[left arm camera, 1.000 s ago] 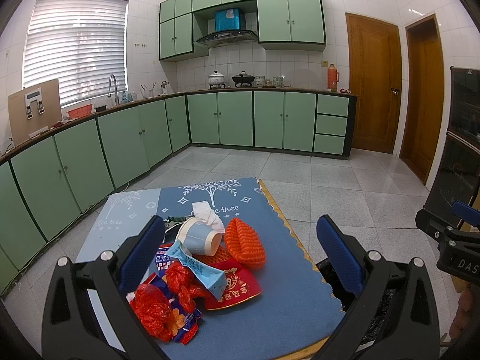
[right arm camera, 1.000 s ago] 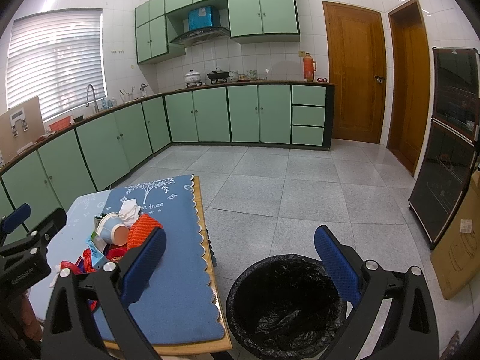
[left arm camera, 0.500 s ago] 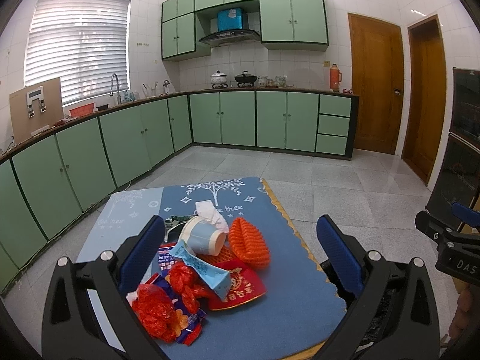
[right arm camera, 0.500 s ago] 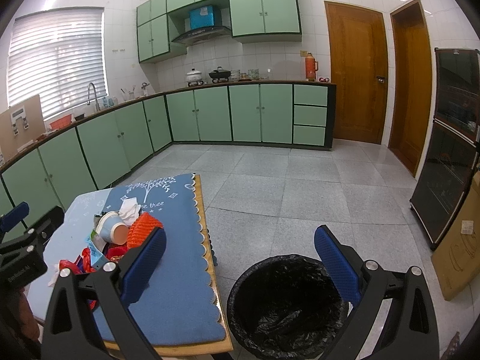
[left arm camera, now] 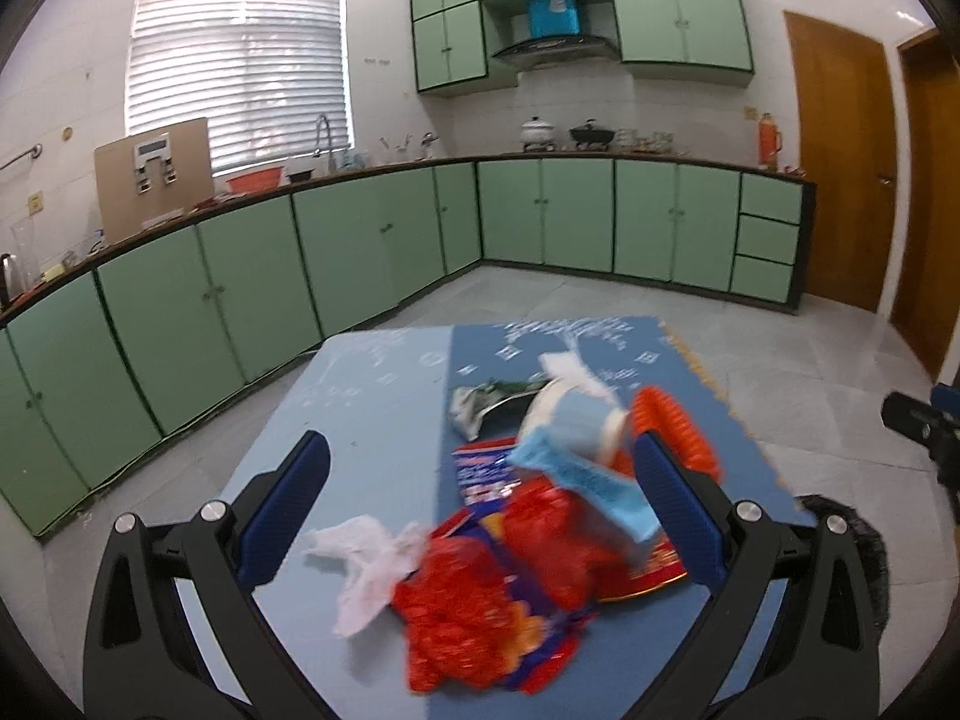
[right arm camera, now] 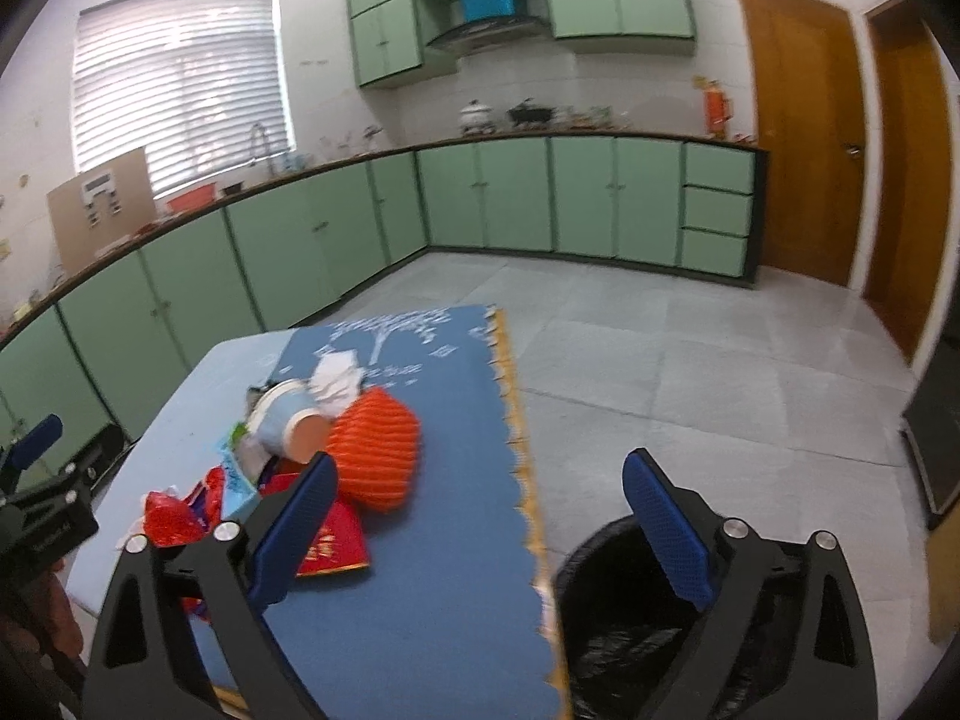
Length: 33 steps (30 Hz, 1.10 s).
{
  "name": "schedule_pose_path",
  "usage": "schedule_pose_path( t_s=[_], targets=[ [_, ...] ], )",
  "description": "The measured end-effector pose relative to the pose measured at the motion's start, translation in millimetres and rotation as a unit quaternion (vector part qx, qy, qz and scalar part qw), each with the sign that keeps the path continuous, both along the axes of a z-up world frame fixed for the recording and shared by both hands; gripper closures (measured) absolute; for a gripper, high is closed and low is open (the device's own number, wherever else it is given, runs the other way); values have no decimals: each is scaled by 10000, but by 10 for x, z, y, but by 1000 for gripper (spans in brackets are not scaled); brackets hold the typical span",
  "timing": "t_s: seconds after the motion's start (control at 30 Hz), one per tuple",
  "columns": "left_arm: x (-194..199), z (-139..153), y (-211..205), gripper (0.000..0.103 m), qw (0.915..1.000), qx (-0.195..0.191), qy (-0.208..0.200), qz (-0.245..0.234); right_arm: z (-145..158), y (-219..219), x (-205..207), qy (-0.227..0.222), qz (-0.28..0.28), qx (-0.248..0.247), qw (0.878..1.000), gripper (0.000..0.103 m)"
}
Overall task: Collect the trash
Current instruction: 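Reach the right tool to the light-blue drink carton and grasp it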
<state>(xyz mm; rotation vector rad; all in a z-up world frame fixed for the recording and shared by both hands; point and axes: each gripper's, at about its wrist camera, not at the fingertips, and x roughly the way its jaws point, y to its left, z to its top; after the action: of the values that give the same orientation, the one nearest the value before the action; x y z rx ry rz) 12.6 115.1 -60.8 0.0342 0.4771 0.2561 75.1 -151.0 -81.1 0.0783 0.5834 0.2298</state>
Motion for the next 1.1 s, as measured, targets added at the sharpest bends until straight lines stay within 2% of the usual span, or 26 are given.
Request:
schedule_pose_path(
  t_s=[0.1,0.4,0.6,0.8,0.93,1.1],
  targets=[
    [-13,-132,140,5,9999,-67,132,46,-139,178,186,150,185,74,9997,11],
    [176,-488,330,5,9976,-283,597,192,-449,639,563,456,493,-123,9977,20],
    [341,-596,518,5,9953,-339,770,489,-422,920,402,484,1182,-58,9918,20],
    [234,-715,770,5,9926,-481,922,631,-432,1232,283,455,1718,-202,9839,20],
    [120,-751,840,5,9918,-543,971,631,-518,1411,266,553,1900,-339,9796,21],
    [72,-759,889,5,9915,-696,951,553,-657,1551,307,671,1932,-543,9774,28]
  ],
)
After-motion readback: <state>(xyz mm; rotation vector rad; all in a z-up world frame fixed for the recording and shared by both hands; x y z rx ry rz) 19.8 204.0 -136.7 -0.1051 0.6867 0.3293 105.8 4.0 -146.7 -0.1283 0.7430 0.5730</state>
